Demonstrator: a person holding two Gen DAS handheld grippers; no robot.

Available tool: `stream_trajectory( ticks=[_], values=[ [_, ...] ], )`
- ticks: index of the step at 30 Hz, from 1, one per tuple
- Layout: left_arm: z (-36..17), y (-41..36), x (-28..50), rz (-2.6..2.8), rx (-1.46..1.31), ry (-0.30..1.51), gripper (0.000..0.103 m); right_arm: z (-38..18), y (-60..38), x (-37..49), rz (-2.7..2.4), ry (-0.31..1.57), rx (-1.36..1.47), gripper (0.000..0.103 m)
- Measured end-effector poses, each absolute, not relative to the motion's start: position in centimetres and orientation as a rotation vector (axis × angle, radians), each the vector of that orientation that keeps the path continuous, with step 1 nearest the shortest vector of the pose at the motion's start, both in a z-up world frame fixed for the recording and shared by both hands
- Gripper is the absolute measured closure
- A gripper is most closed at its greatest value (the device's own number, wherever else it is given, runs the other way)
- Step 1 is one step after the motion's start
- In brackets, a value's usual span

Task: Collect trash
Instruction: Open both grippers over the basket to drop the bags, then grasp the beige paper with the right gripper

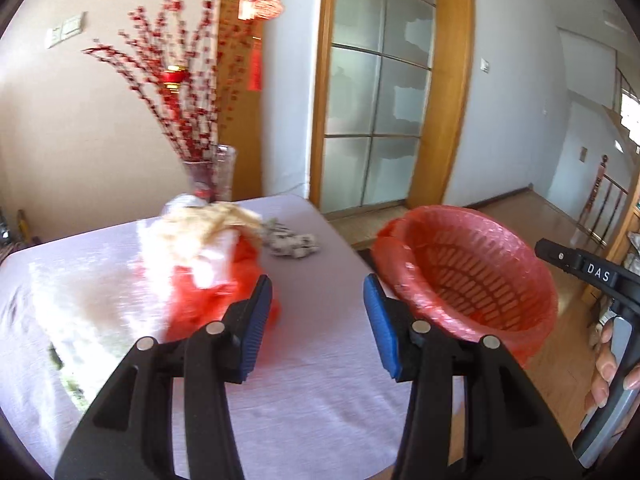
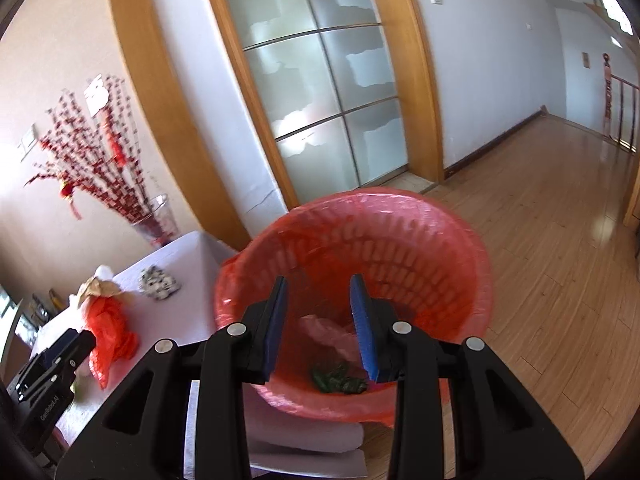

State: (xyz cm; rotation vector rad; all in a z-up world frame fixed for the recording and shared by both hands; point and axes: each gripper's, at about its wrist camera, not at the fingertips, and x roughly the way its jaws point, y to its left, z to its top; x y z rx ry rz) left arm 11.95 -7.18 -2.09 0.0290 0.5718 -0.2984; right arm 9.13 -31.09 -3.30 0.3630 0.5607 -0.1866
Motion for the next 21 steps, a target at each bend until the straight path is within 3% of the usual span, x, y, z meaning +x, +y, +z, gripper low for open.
stream_trajectory(
  ticks=[21],
  values=[
    [-0.3,10.9,9.8,0.071,-0.107,0.528,0.051,-0.8,-10.2,18.2,0.242,0.639,0.14,0.07]
  ],
)
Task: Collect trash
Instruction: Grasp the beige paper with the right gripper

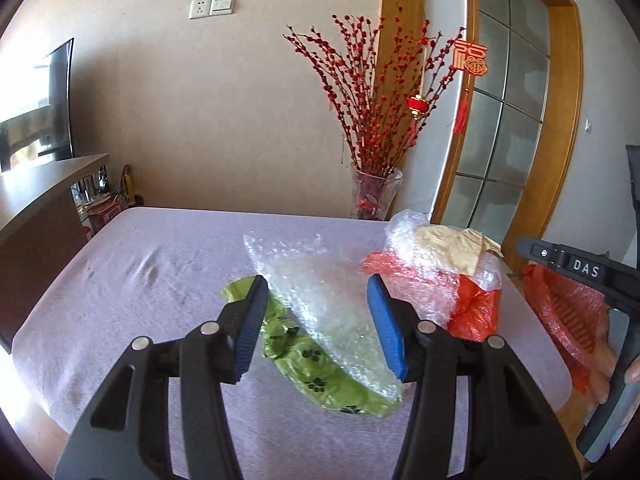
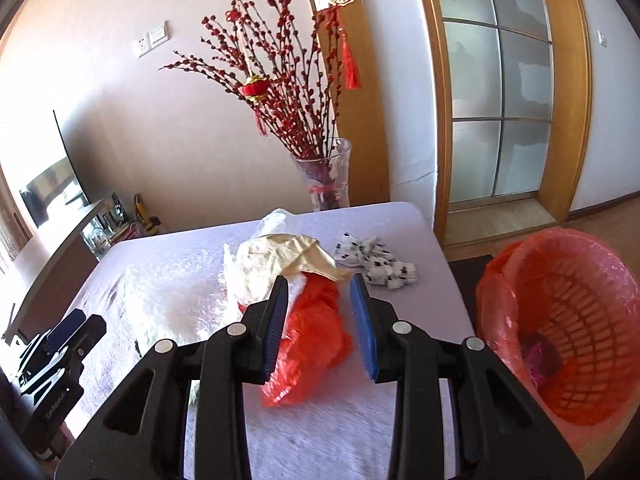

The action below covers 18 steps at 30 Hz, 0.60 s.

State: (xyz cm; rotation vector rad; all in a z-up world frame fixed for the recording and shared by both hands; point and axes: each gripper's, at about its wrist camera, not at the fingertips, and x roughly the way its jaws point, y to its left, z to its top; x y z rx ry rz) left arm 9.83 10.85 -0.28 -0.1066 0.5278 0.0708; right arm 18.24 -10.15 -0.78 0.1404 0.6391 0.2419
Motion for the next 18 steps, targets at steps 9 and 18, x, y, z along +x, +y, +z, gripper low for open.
stream_trajectory(
  ticks=[9,18],
  values=[
    [-0.9,15.5,9.3,0.121,-0.152,0.534,0.051,-1.5,-6.0,22.3,0.196,0.689,0.031,0.07],
    [-2.0,16.5,9.6,0.127,-0.182,0.562,0.052,-3.9,-5.8,21.8,0.184,0.756,0.0,0.1]
  ],
)
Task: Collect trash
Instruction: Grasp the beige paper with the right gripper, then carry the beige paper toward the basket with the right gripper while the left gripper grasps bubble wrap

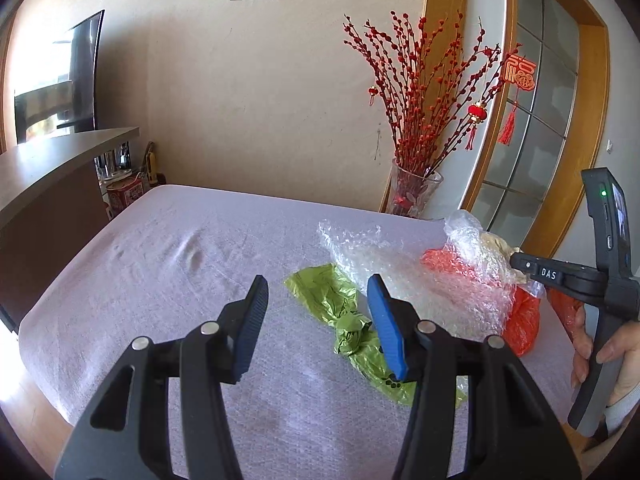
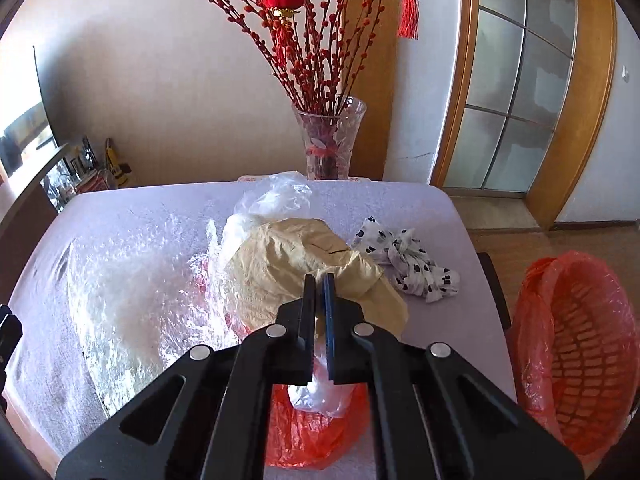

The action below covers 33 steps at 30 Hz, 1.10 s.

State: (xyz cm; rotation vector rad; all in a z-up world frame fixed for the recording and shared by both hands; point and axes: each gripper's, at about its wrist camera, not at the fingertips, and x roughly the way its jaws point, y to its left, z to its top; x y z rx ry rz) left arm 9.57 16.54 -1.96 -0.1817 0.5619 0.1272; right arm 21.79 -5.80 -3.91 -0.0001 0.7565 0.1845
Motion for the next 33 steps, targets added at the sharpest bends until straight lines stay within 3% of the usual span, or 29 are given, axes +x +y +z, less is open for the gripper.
stream_trajectory(
  ticks=[14,25,33],
  values=[
    [-1.7,13.8,10.6,0.047,-0.17,0.572,0.052,0.0,-10.7,17.5,0.173,0.61,0.133,0.101],
    [-2.5,9.0,13.7,-0.072,-0.11,0.632,0.049,-1.7,-13.9,14.2,0.119,0.609,0.149,0.101],
    [-6.2,6.2,16.3,-0.028,-0.004,0.775,0.049,-2.9,-15.9,13.3,0.113,0.645,0.206,0.101]
  ],
)
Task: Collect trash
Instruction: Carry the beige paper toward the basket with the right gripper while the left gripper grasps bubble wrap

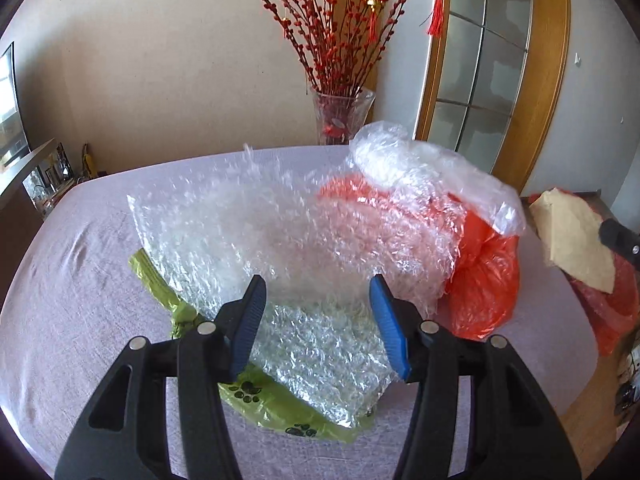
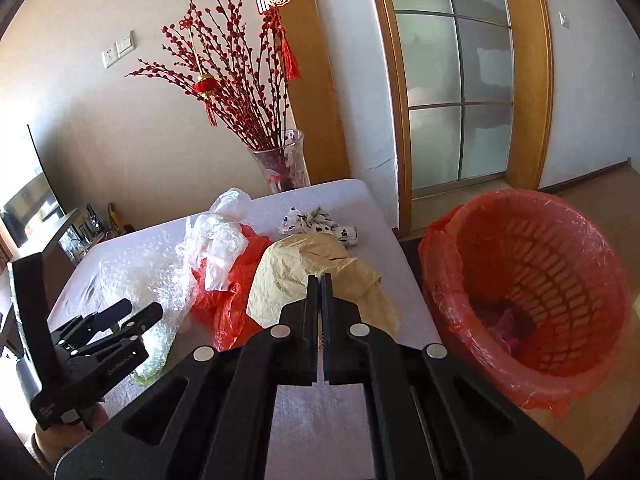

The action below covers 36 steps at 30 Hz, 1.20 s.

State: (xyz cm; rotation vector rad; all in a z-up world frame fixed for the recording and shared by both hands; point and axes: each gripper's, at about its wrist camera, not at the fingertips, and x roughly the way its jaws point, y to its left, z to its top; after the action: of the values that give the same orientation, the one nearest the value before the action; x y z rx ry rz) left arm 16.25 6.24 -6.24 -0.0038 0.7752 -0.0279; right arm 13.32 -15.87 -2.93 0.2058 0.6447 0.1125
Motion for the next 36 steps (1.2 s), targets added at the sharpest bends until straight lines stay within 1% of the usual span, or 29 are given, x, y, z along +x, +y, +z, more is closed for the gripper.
stream_trajectory(
  ticks=[2,4,5,6,7,12,17,18,19,20,21,22,25,29,30,31,34,36],
  values=[
    [-6.5,5.9,16.2,-0.018,0.016,0.776,0.053,-2.9,-16.0,13.2,0.114,0.644,0.212,0.101],
    [-6.7,5.6,16.3,-0.006,0.038,0.776,0.081,-2.8,-16.0,13.0,0.117,0.643,0.218,0.101],
    [-6.8,5.6,16.4,-0.011,0.035,0.783,0.086,-2.8,-16.0,12.9,0.118,0.641,0.22,0.101],
    [-7.0,5.7,16.5,-0.018,0.028,0.791,0.097,-2.7,-16.1,12.9,0.119,0.641,0.223,0.101],
    [-7.2,5.8,16.5,-0.022,0.024,0.796,0.101,-2.7,-16.1,12.8,0.121,0.64,0.225,0.101],
    [-6.9,6.6,15.6,-0.035,0.002,0.762,0.101,-2.6,-16.4,12.5,0.123,0.634,0.238,0.101],
    [-4.8,8.4,14.1,-0.046,-0.066,0.692,0.1,-2.5,-16.6,12.3,0.123,0.629,0.243,0.101],
    [-4.4,8.8,14.0,-0.039,-0.083,0.677,0.096,-2.5,-16.6,12.3,0.124,0.631,0.245,0.101],
    [-4.0,9.4,14.1,-0.028,-0.101,0.666,0.08,-2.5,-16.6,12.3,0.124,0.632,0.247,0.101],
    [-3.7,9.8,14.2,-0.016,-0.113,0.66,0.067,-2.6,-16.6,12.3,0.125,0.635,0.251,0.101],
    [-3.5,10.1,14.5,-0.004,-0.118,0.655,0.05,-2.7,-16.7,12.3,0.128,0.638,0.257,0.101],
    [-3.4,10.1,15.0,-0.004,-0.112,0.662,0.048,-2.9,-16.6,12.3,0.131,0.641,0.263,0.101],
    [-4.2,9.1,16.3,-0.001,-0.05,0.703,0.047,-3.2,-16.6,12.4,0.139,0.655,0.28,0.101],
    [-6.5,8.0,17.7,0.035,0.034,0.779,0.047,-3.3,-16.5,12.3,0.145,0.662,0.286,0.101],
    [-6.7,7.9,17.4,0.039,0.043,0.781,0.049,-3.3,-16.5,12.3,0.146,0.662,0.285,0.101],
    [-6.8,7.7,17.3,0.04,0.052,0.776,0.058,-3.3,-16.5,12.3,0.147,0.663,0.284,0.101],
    [-6.7,7.4,16.9,0.02,0.047,0.761,0.075,-3.3,-16.5,12.3,0.149,0.664,0.283,0.101],
    [-6.3,7.5,16.5,0.009,0.04,0.745,0.08,-3.4,-16.5,12.2,0.149,0.663,0.284,0.101]
  ],
)
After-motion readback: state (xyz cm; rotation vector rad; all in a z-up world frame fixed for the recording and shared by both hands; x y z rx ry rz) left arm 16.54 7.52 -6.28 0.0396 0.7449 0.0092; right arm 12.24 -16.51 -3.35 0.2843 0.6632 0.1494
